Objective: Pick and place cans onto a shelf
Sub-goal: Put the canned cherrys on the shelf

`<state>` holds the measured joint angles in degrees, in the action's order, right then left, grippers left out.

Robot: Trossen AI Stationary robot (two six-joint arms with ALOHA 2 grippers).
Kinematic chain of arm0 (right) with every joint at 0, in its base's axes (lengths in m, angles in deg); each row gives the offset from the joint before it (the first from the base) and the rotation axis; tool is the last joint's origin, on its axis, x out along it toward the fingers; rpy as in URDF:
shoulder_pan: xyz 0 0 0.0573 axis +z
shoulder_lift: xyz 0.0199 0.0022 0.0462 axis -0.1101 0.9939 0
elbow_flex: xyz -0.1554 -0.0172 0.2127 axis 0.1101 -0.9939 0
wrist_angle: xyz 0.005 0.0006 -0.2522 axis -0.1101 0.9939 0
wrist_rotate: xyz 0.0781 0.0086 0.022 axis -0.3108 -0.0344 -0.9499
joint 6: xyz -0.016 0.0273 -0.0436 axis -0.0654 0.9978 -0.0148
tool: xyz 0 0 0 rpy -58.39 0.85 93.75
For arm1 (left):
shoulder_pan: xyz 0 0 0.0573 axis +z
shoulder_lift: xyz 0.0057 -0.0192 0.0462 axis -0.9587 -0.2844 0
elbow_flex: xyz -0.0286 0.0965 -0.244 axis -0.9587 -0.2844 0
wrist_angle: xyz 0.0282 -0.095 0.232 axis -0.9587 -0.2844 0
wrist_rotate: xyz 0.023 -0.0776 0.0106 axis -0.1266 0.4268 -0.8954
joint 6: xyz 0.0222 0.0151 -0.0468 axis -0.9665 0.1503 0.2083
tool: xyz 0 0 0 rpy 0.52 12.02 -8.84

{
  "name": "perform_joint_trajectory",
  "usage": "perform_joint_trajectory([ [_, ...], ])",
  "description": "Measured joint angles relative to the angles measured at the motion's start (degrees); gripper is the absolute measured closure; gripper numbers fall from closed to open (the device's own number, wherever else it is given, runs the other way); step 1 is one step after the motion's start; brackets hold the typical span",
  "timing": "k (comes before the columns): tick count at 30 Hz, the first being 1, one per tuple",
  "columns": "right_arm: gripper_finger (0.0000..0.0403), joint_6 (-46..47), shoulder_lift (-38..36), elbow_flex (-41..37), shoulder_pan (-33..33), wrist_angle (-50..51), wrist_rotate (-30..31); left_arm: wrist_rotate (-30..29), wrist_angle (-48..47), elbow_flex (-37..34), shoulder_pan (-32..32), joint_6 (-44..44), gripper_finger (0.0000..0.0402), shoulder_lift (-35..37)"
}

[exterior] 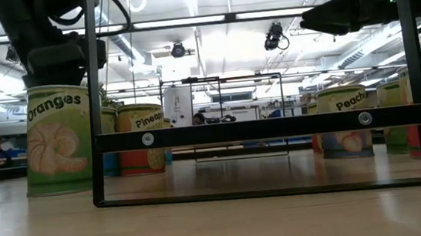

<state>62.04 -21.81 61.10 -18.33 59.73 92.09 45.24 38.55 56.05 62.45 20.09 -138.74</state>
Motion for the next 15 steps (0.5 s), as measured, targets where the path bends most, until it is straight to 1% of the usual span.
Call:
perform_joint_trajectory([
  [8,0.0057,0.02,0.35,0.0,0.0,-0.23,-0.11,-1.52,4.01,0.0,0.0,-4.79,0.0015,-4.94],
  [15,0.0057,0.0,1.13,-0.01,0.0,-0.55,-0.43,-1.53,7.63,0.0,0.0,-6.49,0.0015,-5.83],
])
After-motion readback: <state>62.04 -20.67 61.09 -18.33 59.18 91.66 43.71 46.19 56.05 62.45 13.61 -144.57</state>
